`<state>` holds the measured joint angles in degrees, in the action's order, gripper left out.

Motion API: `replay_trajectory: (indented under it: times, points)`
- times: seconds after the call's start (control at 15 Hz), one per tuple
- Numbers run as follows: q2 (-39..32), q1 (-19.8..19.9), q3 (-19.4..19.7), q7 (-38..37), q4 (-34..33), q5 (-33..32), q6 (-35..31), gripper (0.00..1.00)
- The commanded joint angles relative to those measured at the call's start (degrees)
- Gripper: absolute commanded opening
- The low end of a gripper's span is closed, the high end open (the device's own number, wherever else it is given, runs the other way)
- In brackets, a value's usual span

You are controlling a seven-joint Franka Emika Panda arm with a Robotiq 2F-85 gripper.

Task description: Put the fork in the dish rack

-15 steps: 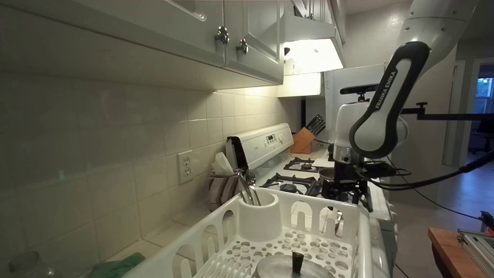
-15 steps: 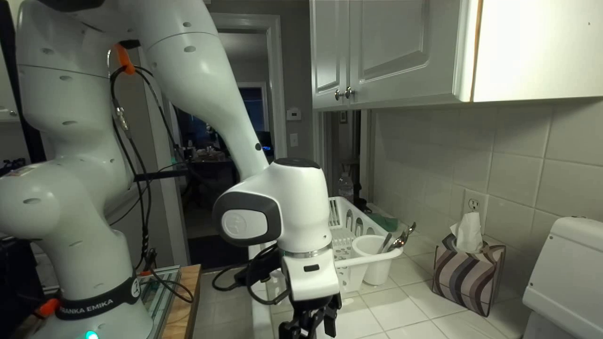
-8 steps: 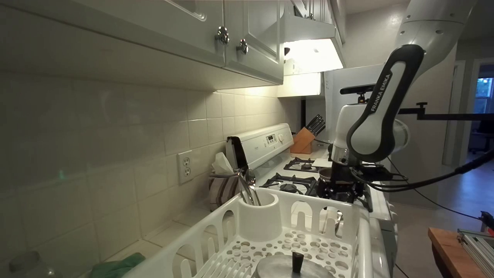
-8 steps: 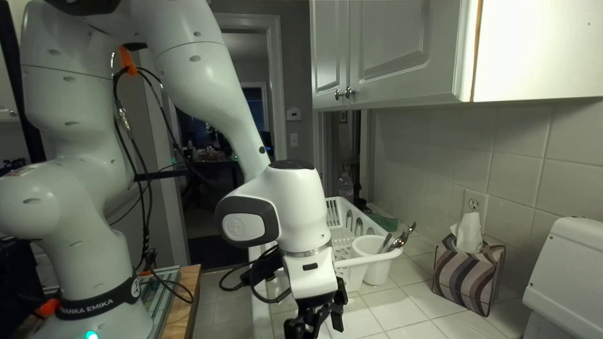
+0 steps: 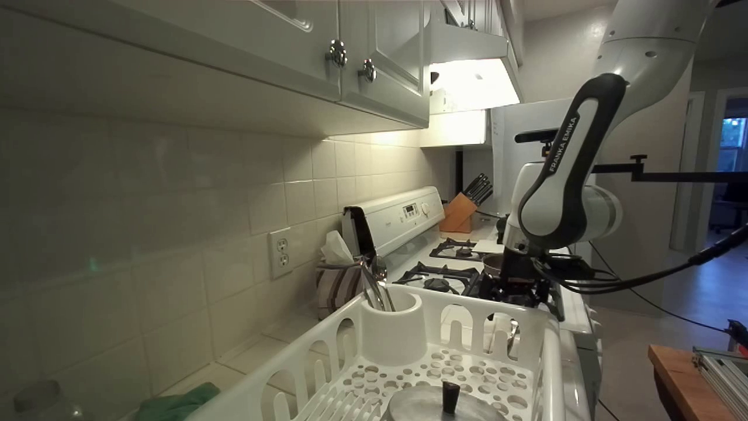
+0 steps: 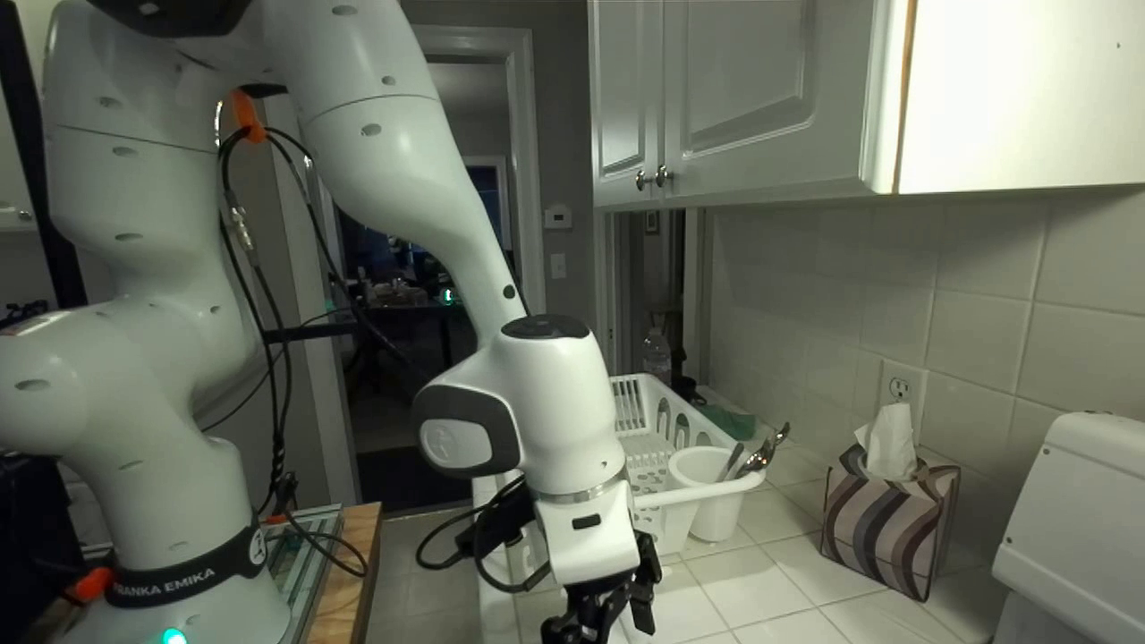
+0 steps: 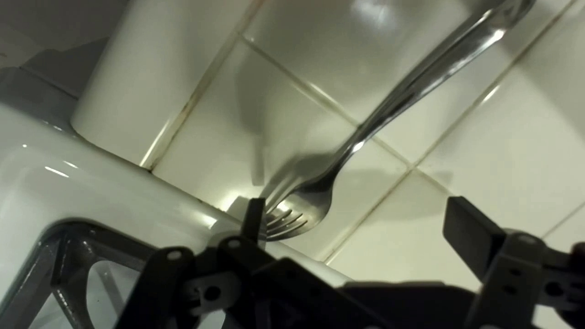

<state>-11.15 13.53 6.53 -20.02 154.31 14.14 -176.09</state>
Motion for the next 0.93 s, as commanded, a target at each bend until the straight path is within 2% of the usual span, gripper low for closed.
replay_trajectory:
  times: [0.0, 0.13, 0.33, 0.53, 0.8, 0.87]
  points:
    - [-2.05, 8.1, -8.84, 6.99, -0.64, 5.6, -4.01, 1.0]
    - [-3.6, 13.05, -14.17, 8.8, -1.27, 6.93, -5.57, 1.0]
    - [-6.42, 19.46, -20.14, 9.13, -2.02, 6.1, -7.97, 1.0]
    - [-8.68, 22.82, -21.89, 8.5, -2.31, 4.18, -10.2, 1.0]
    - [-9.62, 23.26, -20.9, 8.61, -2.89, 3.27, -11.33, 1.0]
    - [-9.86, 22.83, -20.34, 8.64, -3.17, 3.28, -11.19, 0.94]
